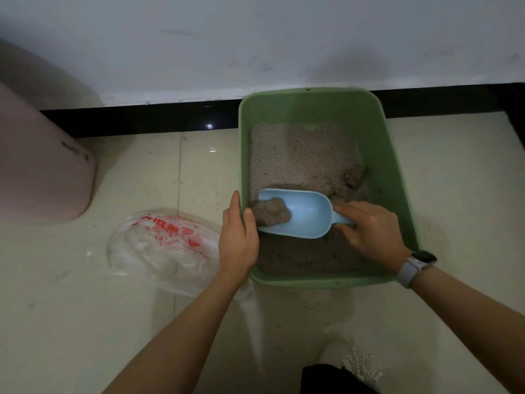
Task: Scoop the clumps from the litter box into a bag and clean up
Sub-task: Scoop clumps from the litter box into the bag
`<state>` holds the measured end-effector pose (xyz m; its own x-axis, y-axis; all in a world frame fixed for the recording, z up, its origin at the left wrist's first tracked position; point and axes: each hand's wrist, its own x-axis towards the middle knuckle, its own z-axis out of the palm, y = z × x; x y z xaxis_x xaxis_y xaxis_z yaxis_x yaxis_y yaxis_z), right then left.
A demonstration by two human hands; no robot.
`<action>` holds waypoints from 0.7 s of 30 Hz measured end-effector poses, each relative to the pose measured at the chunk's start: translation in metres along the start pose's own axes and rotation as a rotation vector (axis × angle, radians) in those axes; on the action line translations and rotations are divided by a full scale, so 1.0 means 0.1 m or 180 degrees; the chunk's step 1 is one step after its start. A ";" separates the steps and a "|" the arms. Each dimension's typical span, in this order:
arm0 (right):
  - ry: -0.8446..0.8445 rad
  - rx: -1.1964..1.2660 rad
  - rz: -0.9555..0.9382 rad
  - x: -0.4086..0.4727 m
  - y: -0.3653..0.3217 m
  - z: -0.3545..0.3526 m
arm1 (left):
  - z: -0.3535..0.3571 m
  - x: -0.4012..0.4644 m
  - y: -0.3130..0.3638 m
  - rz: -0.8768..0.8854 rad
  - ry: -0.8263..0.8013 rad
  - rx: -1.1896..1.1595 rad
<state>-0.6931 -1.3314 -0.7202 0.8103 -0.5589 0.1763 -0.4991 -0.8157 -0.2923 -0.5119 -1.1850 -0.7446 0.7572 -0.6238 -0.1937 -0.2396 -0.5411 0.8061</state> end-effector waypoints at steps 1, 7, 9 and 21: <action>0.0087 0.0060 0.0037 -0.01 -0.01 0.01 | 0.00 0.00 0.00 0.0014 -0.0019 0.0036; 0.0193 0.0090 0.0054 0.02 -0.05 0.09 | -0.17 0.06 -0.04 0.0224 0.0054 0.0375; 0.0224 0.0138 0.0134 0.04 -0.05 0.09 | -0.27 0.13 -0.06 0.0216 0.0128 0.0432; 0.0424 0.0524 0.0720 0.29 -0.13 -0.05 | -1.09 0.86 0.04 0.0213 -0.1120 0.2397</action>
<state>-0.6652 -1.3380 -0.7064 0.6316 -0.7470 0.2077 -0.5968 -0.6394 -0.4847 -0.3816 -1.1793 -0.6970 0.5228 -0.7401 -0.4230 -0.7142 -0.6512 0.2568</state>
